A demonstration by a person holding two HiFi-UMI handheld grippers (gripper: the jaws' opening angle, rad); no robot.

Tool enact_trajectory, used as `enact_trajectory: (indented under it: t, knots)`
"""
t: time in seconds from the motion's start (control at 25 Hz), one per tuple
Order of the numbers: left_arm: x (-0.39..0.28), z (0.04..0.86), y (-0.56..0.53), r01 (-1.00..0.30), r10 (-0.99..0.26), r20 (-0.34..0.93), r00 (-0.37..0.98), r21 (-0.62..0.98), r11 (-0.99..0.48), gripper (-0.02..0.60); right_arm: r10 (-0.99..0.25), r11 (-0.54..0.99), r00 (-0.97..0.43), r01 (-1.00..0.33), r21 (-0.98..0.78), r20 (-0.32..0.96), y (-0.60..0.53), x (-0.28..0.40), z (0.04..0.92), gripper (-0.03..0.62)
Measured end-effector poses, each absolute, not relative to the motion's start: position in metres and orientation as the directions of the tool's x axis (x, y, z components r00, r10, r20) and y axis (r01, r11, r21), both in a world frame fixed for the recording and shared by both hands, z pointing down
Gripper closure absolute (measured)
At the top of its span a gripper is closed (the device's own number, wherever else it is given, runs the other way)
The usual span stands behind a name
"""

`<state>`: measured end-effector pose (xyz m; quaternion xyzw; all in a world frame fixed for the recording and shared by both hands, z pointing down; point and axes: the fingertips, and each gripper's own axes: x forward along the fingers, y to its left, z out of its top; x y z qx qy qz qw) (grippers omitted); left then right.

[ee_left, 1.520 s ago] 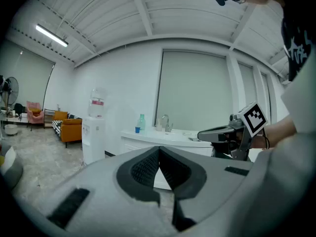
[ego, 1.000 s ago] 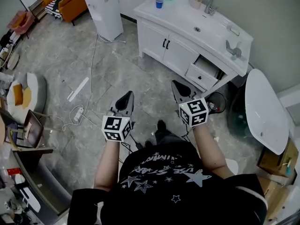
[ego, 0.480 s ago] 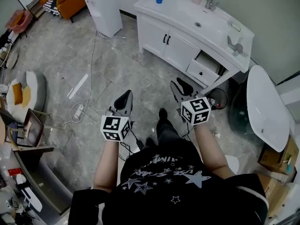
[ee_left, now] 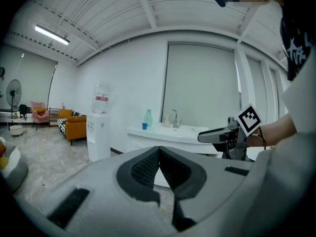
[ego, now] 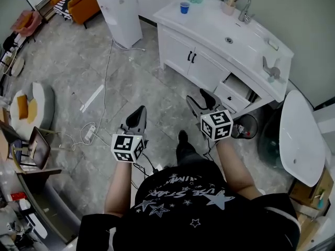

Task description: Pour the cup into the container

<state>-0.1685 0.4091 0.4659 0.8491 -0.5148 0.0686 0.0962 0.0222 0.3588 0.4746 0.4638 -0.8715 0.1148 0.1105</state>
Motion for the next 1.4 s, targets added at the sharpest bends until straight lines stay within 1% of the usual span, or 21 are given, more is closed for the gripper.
enact_trajectory:
  t: [0.32,0.6,0.8,1.0,1.4]
  knots:
    - [-0.149,0.458,0.311,-0.909,-0.885,0.206,0.417,0.09,-0.407,0.572,-0.774,0.562,-0.562,-0.822,-0.091,0.291,0.25,0.051,0.464,0.315]
    - [-0.125,0.449,0.246,-0.92,-0.901,0.183,0.393,0.078,-0.385,0.572,-0.756,0.59,-0.592,-0.801,-0.1,0.28,0.183,0.07,0.458,0.275]
    - [-0.113,0.447,0.218,-0.928,-0.912,0.176,0.371,0.092,-0.36,0.572,-0.75,0.598,-0.599,-0.795,-0.101,0.281,0.153,0.084,0.459,0.263]
    - [-0.105,0.452,0.203,-0.925,-0.902,0.205,0.38,0.088,-0.37,0.572,-0.757,0.584,-0.591,-0.804,-0.117,0.28,0.136,0.094,0.46,0.256]
    - [-0.097,0.462,0.15,-0.906,-0.88,0.217,0.423,0.106,-0.41,0.572,-0.782,0.529,-0.541,-0.839,-0.13,0.308,0.093,0.108,0.477,0.227]
